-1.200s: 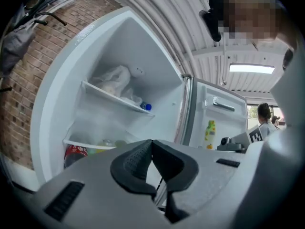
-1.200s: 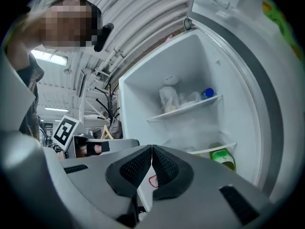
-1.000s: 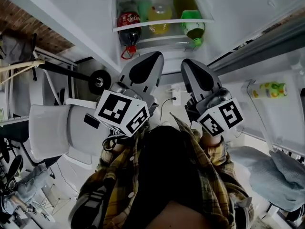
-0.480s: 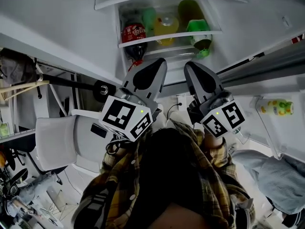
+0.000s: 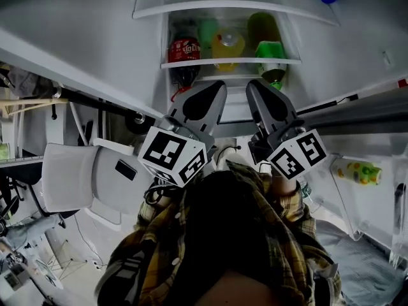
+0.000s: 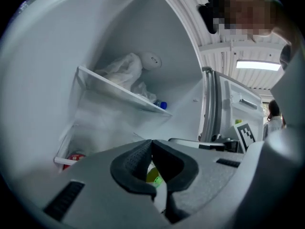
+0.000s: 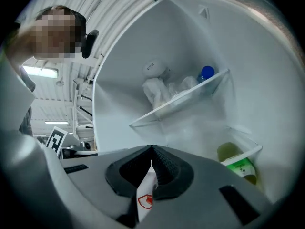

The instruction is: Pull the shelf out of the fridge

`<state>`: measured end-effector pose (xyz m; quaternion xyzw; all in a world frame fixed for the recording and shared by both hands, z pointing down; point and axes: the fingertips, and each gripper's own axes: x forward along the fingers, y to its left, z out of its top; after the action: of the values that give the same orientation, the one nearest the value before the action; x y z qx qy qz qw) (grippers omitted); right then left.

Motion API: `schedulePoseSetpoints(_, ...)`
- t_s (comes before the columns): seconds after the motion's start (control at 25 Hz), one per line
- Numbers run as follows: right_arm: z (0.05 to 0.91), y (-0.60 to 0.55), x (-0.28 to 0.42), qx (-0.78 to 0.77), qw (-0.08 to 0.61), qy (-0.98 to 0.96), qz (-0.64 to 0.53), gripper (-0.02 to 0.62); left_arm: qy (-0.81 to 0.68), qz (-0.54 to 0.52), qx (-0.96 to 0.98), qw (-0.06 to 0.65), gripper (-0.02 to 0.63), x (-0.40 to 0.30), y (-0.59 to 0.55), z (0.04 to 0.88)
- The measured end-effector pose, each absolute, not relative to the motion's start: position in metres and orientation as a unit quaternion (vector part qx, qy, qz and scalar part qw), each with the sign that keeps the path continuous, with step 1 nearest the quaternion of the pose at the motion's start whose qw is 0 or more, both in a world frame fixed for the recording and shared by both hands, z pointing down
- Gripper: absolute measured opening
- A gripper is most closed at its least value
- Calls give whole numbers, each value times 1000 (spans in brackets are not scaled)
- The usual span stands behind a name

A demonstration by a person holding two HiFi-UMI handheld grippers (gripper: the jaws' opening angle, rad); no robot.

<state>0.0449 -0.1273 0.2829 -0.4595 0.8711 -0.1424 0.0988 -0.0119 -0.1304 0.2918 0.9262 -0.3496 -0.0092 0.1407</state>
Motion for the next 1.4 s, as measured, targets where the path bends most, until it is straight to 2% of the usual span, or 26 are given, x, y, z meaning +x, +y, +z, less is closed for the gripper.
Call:
schedulePoseSetpoints(0.68,307,-164,70,-419,113,874,-220,20,-410,-12,893,185,5,5,-162,317)
schedulePoseSetpoints(0.96,326,-172,85,-425,157,844,-288,21,-410,-24,886,217,9,4,-167,328)
schedulePoseSetpoints(1.0,330,-173,87,-427,162,838,-299,23,-409,-25,884,223,15,4,-169,331)
schedulePoseSetpoints(1.12,341,-176,88,-428,166,826,-327,26,-403,-26,880,249,102,3,-170,341)
schedulePoseSetpoints(1.4,358,-183,87,-405,206,801,-390,141,-393,-47,864,312,172,2,-174,363)
